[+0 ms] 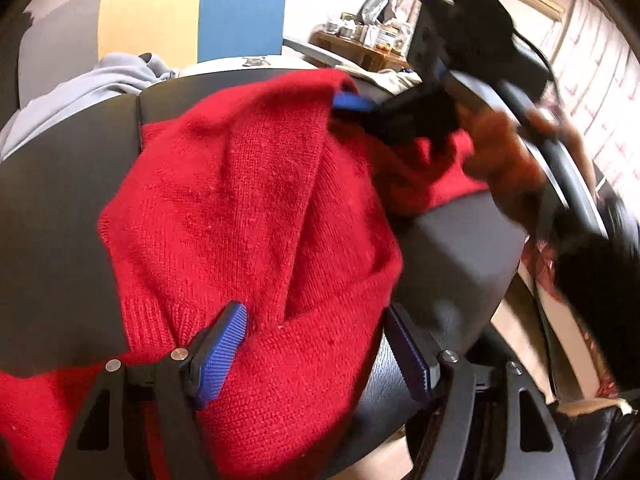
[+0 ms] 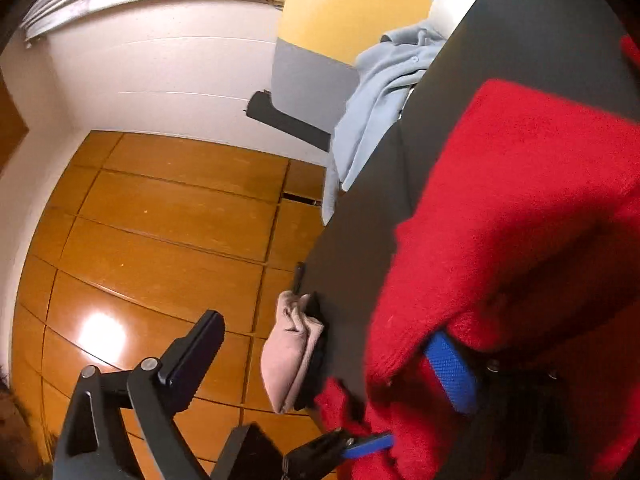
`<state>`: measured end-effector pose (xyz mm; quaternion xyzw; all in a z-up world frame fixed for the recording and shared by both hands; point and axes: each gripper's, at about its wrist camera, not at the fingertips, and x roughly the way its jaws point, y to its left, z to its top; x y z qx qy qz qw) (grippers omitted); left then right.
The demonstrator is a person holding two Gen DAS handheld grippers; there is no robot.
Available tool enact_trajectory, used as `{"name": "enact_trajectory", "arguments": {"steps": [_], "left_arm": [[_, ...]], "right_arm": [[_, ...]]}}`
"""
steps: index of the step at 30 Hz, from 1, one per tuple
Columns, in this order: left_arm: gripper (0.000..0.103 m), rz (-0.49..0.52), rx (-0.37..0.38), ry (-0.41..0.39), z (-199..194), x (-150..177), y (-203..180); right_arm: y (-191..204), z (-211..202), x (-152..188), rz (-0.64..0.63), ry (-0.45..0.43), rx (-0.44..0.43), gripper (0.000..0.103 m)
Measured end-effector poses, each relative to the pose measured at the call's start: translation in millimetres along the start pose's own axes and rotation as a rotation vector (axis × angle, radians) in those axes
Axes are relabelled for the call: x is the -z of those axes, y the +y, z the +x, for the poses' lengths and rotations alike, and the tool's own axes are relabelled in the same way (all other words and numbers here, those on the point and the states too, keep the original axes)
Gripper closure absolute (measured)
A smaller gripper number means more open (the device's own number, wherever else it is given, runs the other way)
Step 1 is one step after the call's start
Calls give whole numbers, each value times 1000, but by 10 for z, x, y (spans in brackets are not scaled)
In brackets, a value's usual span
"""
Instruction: Fold clothes
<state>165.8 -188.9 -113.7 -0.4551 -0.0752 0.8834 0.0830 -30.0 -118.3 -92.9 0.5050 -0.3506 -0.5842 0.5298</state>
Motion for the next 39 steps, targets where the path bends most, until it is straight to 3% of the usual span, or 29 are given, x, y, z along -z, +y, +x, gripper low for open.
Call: {"name": "enact_trajectory", "arguments": {"steps": [1,3,4,7,9,12,15,20,22,25,26,31,35,38,39], "left_arm": [[31,10,-7,1,-1,12,-13],[31,24,-18,0,-12,36,-31],[31,22,-19,-1,-17,35,-33],[31,16,-16,-4,-27,41,-32],[31,21,-18,-3,-37,53,-39],[31,31,-27,0,-55,71,-72],[31,31,-34,4,-83,98,-87],[31,-22,-20,35,-45,211,73],[31,-20,-20,44,-52,212,71],[33,-35,-19,53,-75,165,99],[36,-46,-16,53,-86,139,119],[37,-208,68,-31,-213,-123,394],[37,-289,105,-36,-114,-265,458],[37,-342,32,60,212,-376,560],[38,-337,1,57,250,-379,569]], "right_arm": [[30,14,-42,-24,13,30,4],[60,86,-43,-61,129,136,4],[100,101,-31,-79,175,131,4],[281,134,34,-140,266,-8,0],[300,206,66,-139,279,-21,0],[211,224,-148,-74,93,49,3],[156,-65,-585,55,-182,-11,3],[-14,-1156,-1277,183,-662,48,0],[-61,-1559,-1378,226,-726,170,0],[40,-2180,-1340,142,-765,485,0],[30,-2236,-1278,115,-733,556,0],[-188,-1944,-786,-5,-415,771,0],[-363,-1710,-393,-101,-152,929,0],[-493,-1534,-98,-174,51,1040,0],[-466,-1460,58,-203,107,1065,0]]}}
